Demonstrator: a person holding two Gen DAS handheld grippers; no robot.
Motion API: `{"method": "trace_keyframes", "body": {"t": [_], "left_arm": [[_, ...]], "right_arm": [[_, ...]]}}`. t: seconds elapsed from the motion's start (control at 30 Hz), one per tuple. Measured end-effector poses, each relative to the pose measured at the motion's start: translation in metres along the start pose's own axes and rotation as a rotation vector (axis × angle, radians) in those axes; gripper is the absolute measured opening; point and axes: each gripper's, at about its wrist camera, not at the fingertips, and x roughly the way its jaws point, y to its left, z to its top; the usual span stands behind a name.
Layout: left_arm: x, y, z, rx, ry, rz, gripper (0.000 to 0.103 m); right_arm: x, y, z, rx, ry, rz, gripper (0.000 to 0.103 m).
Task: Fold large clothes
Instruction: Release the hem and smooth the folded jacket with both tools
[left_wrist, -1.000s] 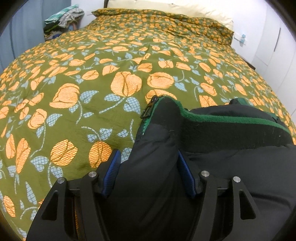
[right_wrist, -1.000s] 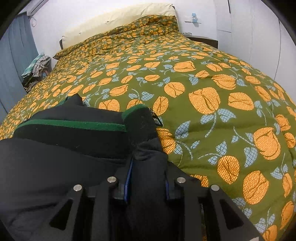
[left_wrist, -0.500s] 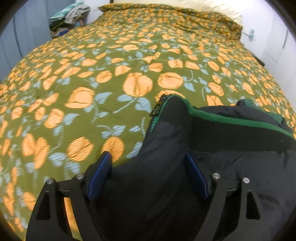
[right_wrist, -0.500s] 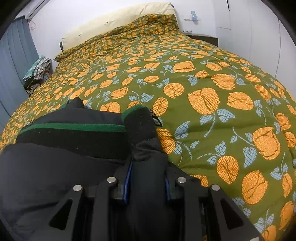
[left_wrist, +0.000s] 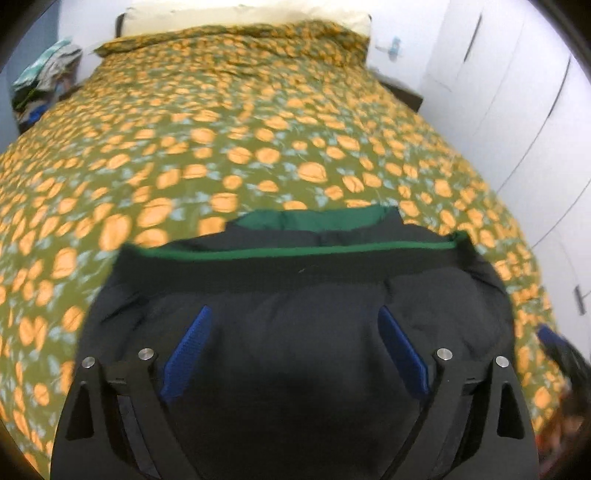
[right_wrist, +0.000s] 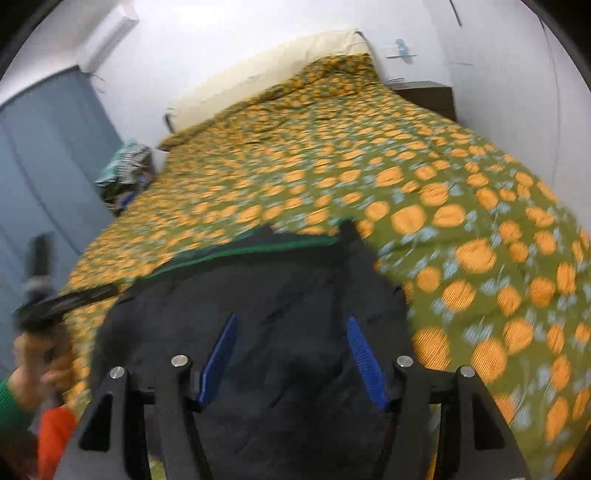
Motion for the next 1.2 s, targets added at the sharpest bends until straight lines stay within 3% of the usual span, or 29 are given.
{"method": "trace_keyframes", "body": {"t": [0.13, 0.2, 0.37, 0.53, 0.73, 0.9, 1.0, 1.2], "left_arm": [[0.056, -0.017, 0.002, 0.039, 0.081, 0.092, 0.094], [0.066, -0.018, -0.005, 0.052, 0.064, 0.113, 0.098], [0.044, -0.018, -0.017, 0.093, 0.056, 0.078, 0.096], [0.000, -0.032, -0.060, 0.241, 0.035, 0.027, 0.096], [-0.011, -0.052, -0.103, 0.381, -0.046, 0.110, 0.096], [-0.024, -0.053, -0.109, 0.352, -0.051, 0.124, 0.096], [-0.035, -0.059, -0.134, 0.378, -0.081, 0.127, 0.096], [-0.050, -0.066, -0.160, 0.420, -0.001, 0.082, 0.096]], "right_arm": [[-0.015, 0.022, -0.033, -0.013, 0.021, 0.075, 0.063], [-0.019, 0.026, -0.047, -0.011, 0.036, 0.097, 0.063], [-0.028, 0.020, -0.068, 0.006, 0.074, 0.106, 0.063], [-0.041, 0.005, -0.075, 0.055, 0.066, 0.100, 0.063], [-0.044, -0.002, -0.088, 0.096, 0.064, 0.084, 0.063], [-0.034, -0.009, -0.096, 0.120, 0.094, 0.052, 0.063], [-0.044, -0.017, -0.096, 0.139, 0.064, 0.054, 0.063], [-0.035, -0.055, -0.097, 0.234, 0.091, 0.009, 0.063]]}}
